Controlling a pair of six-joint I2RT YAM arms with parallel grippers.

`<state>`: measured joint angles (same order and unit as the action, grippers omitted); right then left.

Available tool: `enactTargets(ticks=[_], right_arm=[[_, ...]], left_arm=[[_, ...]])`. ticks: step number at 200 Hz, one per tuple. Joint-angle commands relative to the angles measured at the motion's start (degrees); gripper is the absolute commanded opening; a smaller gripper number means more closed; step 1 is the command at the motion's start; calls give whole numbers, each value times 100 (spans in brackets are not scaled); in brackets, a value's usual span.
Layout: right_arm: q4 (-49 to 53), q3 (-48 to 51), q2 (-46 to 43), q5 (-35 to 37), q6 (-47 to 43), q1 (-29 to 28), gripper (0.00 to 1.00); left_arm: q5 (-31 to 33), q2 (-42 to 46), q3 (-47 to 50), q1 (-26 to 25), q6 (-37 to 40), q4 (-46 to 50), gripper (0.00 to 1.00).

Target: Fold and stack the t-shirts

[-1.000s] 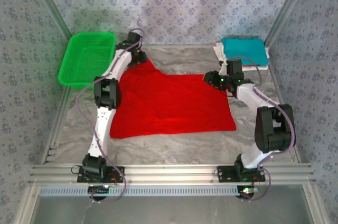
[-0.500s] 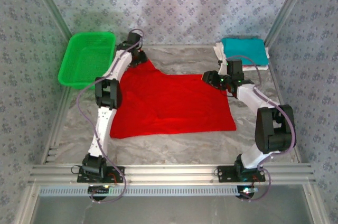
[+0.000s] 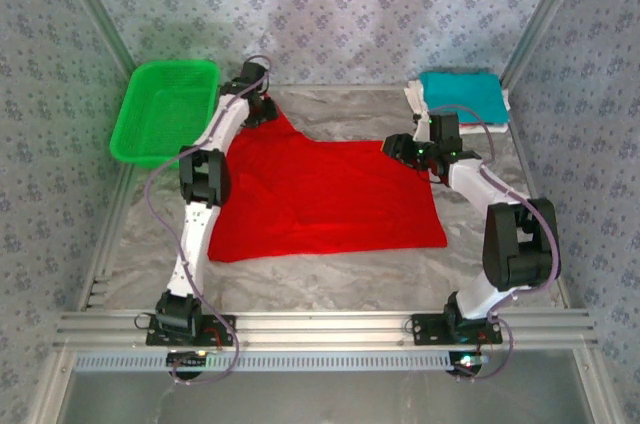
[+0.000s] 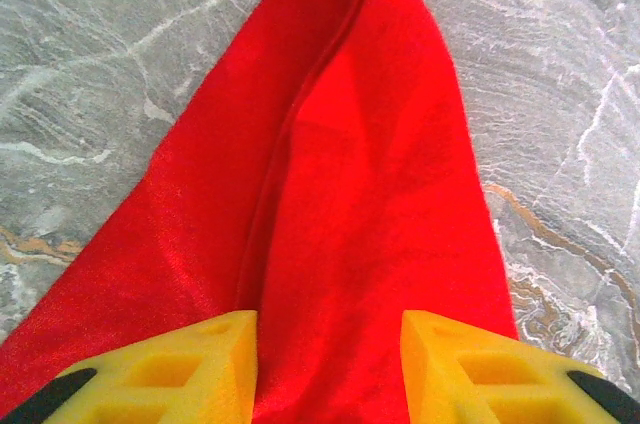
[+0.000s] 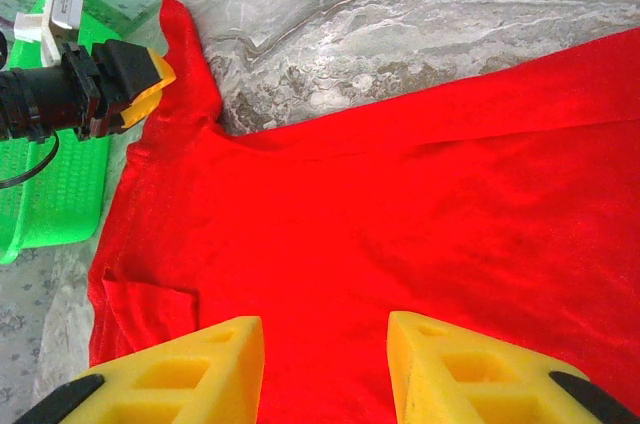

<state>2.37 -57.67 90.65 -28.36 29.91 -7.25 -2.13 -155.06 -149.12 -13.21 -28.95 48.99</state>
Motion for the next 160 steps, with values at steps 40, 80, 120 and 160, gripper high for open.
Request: enactTargets(ticks=[40, 80, 120, 160], right_arm=[[21, -104, 5, -152, -60, 101, 40], [109, -147, -38, -141, -68, 128, 41], [345, -201, -82, 23, -172, 194, 41], [276, -157, -35, 24, -91, 265, 41]], left_arm=[[-153, -132, -100, 20, 94, 105, 34], [-337, -152, -134, -14, 129, -57, 9], [-305, 151, -166, -23, 126, -144, 0], [-288, 383, -435, -6, 119, -20, 0]])
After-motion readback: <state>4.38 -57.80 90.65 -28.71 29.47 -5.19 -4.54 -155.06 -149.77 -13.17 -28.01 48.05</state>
